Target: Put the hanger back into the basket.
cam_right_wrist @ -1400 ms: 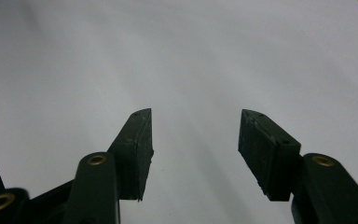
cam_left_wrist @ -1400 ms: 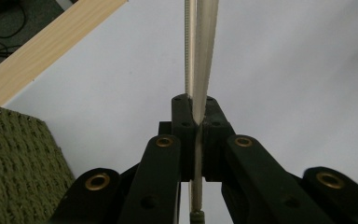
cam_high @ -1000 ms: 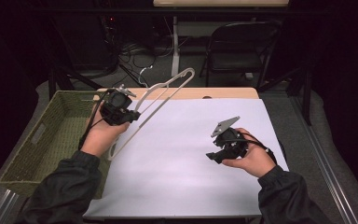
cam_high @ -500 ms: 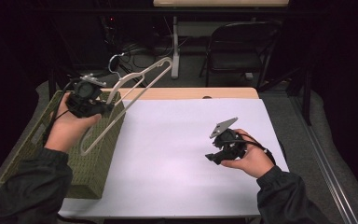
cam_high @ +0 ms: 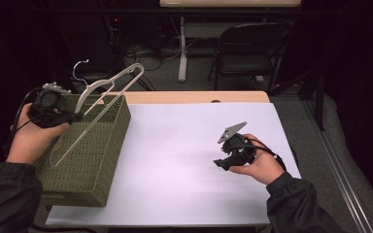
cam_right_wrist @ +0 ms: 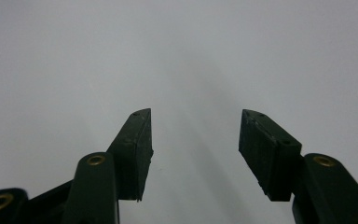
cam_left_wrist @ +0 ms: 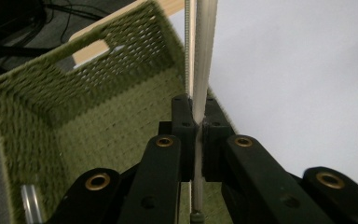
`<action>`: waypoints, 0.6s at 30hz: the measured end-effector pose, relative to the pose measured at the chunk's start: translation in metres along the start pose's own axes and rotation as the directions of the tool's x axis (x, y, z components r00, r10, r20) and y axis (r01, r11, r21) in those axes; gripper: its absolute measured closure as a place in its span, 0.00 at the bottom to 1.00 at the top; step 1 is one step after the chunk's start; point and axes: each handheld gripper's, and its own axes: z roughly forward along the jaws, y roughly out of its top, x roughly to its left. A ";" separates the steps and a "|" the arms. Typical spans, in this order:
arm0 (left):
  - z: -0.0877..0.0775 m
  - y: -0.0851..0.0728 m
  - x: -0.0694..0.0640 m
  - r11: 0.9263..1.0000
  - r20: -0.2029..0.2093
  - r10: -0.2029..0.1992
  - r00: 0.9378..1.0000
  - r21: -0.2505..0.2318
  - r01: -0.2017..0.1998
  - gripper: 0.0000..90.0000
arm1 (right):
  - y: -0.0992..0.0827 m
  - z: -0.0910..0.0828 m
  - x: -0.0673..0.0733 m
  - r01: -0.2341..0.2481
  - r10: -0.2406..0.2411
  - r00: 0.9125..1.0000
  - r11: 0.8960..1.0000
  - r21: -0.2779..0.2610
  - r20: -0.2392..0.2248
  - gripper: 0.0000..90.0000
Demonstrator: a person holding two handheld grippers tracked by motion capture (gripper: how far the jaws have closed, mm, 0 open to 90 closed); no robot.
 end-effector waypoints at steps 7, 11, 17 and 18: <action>-0.006 -0.027 0.019 1.000 -0.009 0.010 1.000 0.013 -0.010 0.97 | 0.000 0.000 0.000 0.000 0.000 1.000 1.000 0.010 0.008 0.49; -0.007 -0.046 0.028 0.997 0.000 0.072 0.997 0.018 -0.072 0.97 | -0.001 0.000 -0.001 -0.005 0.005 1.000 1.000 0.009 0.004 0.49; -0.003 -0.068 0.039 0.993 -0.010 0.106 0.994 0.063 -0.105 0.97 | -0.002 0.002 -0.001 -0.008 0.008 1.000 1.000 -0.006 0.008 0.49; -0.003 -0.070 0.041 0.993 -0.008 0.102 0.995 0.066 -0.101 0.97 | -0.002 0.004 -0.001 -0.009 0.009 1.000 1.000 -0.024 0.011 0.49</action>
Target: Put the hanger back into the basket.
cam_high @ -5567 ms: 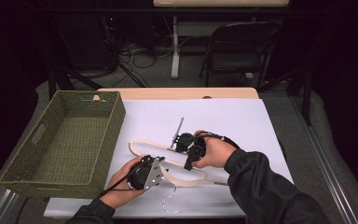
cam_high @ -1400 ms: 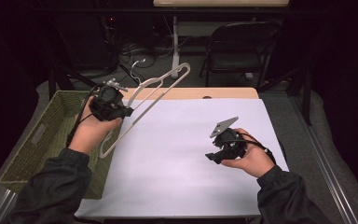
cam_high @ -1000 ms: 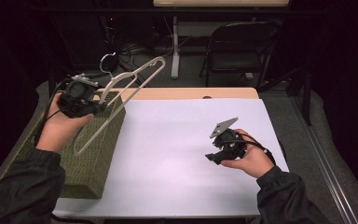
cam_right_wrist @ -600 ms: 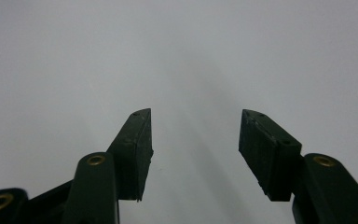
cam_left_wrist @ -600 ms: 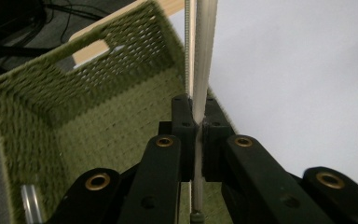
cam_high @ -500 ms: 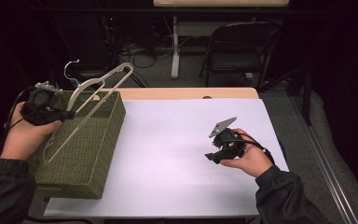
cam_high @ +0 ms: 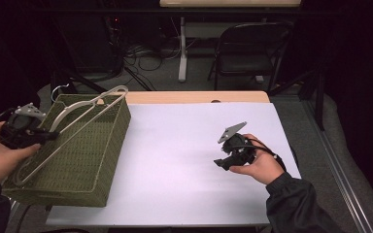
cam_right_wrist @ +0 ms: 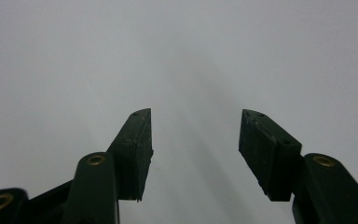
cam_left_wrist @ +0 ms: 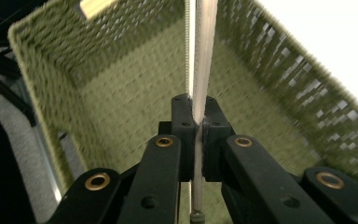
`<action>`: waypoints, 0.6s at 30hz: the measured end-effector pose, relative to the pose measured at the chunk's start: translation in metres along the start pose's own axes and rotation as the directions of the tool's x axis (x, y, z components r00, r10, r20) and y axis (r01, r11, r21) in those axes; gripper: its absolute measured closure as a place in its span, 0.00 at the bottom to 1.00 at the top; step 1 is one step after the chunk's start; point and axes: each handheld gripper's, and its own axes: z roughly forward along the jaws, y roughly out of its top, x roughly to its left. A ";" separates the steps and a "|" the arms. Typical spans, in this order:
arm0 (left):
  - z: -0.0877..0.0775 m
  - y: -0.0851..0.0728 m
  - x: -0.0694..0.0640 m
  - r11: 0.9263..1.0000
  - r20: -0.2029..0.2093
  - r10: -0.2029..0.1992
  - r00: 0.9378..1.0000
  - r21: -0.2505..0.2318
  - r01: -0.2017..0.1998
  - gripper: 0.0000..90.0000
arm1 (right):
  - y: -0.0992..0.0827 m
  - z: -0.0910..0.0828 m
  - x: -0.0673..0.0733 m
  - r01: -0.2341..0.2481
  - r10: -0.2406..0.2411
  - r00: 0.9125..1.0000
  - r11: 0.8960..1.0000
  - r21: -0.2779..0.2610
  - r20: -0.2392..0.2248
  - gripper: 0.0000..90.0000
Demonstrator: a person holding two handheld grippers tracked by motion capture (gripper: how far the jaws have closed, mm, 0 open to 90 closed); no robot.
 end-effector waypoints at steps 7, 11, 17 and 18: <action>0.008 -0.021 0.011 1.000 0.026 0.013 1.000 -0.024 -0.012 0.97 | 0.001 0.001 0.000 0.008 -0.008 1.000 0.999 0.041 -0.008 0.49; 0.013 -0.024 0.015 1.000 0.010 0.017 1.000 -0.005 -0.017 0.97 | 0.001 0.002 -0.001 0.008 -0.008 1.000 0.999 0.043 -0.003 0.49; 0.023 -0.028 0.023 1.000 0.004 0.008 1.000 0.026 -0.008 0.97 | 0.000 0.003 0.000 0.005 -0.005 1.000 0.999 0.045 0.000 0.49; 0.024 -0.029 0.024 1.000 0.008 0.005 1.000 0.026 -0.005 0.97 | 0.000 0.003 -0.001 0.005 -0.004 1.000 0.999 0.043 -0.004 0.49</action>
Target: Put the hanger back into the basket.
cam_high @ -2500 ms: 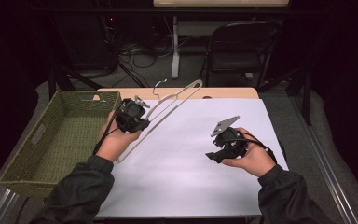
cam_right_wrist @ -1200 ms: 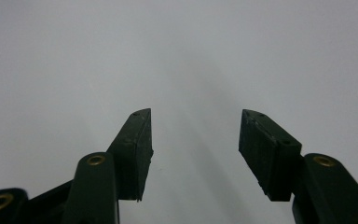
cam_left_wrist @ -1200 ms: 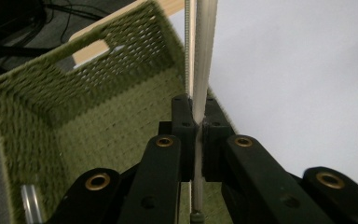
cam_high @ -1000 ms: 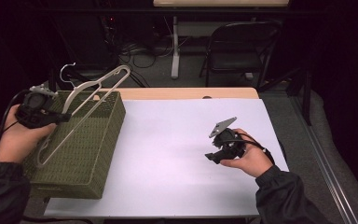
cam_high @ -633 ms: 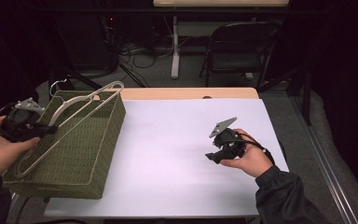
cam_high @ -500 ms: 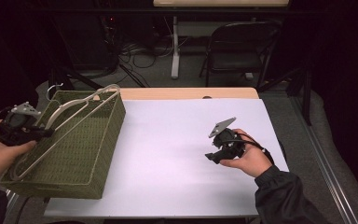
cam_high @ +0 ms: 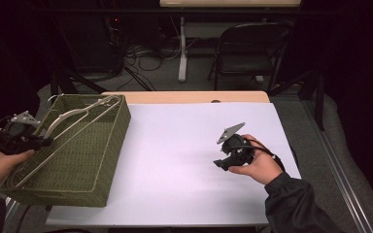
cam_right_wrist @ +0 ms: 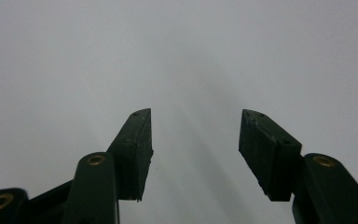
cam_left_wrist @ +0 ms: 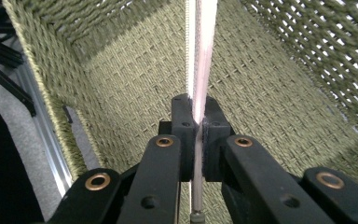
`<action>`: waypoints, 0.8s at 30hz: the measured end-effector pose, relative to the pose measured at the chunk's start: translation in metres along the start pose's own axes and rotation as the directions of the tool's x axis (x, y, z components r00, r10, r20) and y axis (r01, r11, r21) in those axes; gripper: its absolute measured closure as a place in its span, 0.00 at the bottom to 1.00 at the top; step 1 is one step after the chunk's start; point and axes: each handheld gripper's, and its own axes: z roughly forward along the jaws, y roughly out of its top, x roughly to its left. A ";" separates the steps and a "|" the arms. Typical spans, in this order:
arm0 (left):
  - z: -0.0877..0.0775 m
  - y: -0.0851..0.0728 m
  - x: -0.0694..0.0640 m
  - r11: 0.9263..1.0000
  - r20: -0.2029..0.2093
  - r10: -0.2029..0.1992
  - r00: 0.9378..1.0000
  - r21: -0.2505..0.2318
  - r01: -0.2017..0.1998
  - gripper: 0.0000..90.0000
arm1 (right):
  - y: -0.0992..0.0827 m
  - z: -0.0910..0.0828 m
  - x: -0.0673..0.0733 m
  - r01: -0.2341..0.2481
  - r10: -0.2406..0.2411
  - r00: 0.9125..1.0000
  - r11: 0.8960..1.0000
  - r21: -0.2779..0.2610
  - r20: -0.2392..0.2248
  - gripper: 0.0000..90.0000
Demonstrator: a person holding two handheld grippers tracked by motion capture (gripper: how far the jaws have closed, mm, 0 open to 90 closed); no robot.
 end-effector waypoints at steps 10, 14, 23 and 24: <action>0.036 -0.022 0.008 0.999 0.083 -0.041 0.996 0.014 0.040 0.97 | -0.001 0.002 0.000 -0.005 0.005 1.000 1.000 0.012 0.005 0.49; 0.051 -0.027 0.008 0.998 0.110 -0.059 0.992 0.026 0.057 0.97 | -0.001 0.003 0.001 -0.008 0.008 1.000 1.000 0.012 -0.001 0.49; 0.068 -0.032 0.012 0.991 0.111 -0.134 0.985 0.035 0.131 0.95 | -0.002 0.003 0.000 -0.006 0.006 1.000 1.000 0.028 -0.006 0.49; 0.068 -0.033 0.012 0.990 0.097 -0.140 0.985 0.024 0.138 0.93 | -0.003 0.004 0.000 -0.010 0.010 1.000 1.000 0.009 -0.007 0.49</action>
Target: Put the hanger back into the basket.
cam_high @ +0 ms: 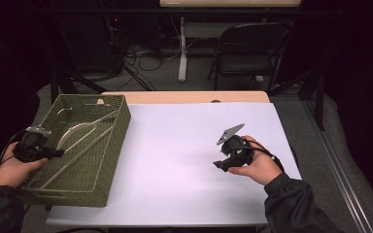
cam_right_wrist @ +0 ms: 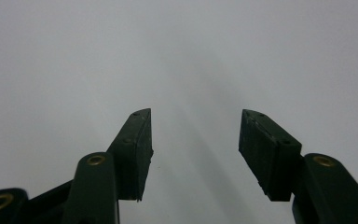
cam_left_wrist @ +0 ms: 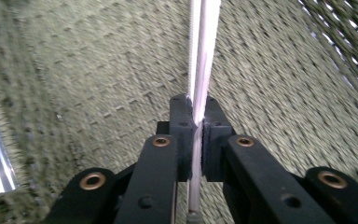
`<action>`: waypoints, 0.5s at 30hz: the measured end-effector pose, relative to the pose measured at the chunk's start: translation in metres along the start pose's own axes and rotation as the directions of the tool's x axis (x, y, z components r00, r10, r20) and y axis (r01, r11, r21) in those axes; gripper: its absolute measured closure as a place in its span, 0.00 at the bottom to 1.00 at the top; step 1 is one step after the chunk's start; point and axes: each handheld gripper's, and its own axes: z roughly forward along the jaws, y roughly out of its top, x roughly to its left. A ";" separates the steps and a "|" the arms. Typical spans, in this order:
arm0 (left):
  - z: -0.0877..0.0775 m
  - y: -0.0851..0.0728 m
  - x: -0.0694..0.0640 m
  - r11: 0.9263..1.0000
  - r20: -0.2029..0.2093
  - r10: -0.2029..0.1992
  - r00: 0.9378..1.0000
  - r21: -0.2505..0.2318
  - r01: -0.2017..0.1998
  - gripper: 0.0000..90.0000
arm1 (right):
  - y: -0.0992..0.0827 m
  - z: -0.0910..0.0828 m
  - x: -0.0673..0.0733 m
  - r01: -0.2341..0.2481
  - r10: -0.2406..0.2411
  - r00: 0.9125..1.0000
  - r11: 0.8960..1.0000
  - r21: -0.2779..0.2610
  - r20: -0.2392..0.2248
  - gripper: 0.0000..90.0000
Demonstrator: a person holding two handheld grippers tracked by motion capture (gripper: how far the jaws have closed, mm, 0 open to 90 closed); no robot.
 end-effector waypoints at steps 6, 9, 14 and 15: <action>-0.016 -0.002 0.006 0.998 -0.127 -0.017 0.992 -0.054 0.010 0.78 | -0.001 -0.001 -0.001 0.004 -0.004 1.000 1.000 0.008 -0.003 0.49; -0.023 -0.004 0.007 0.996 -0.118 -0.049 0.992 -0.084 0.039 0.71 | -0.002 -0.003 -0.001 0.002 -0.002 1.000 1.000 0.016 -0.001 0.49; -0.036 -0.007 -0.001 0.990 -0.124 -0.067 0.990 -0.130 0.051 0.58 | -0.005 -0.003 0.000 -0.007 0.008 1.000 1.000 -0.023 0.015 0.49; -0.039 -0.008 -0.005 0.989 -0.117 -0.068 0.991 -0.141 0.051 0.56 | -0.005 -0.005 0.000 -0.006 0.006 1.000 1.000 -0.010 0.010 0.49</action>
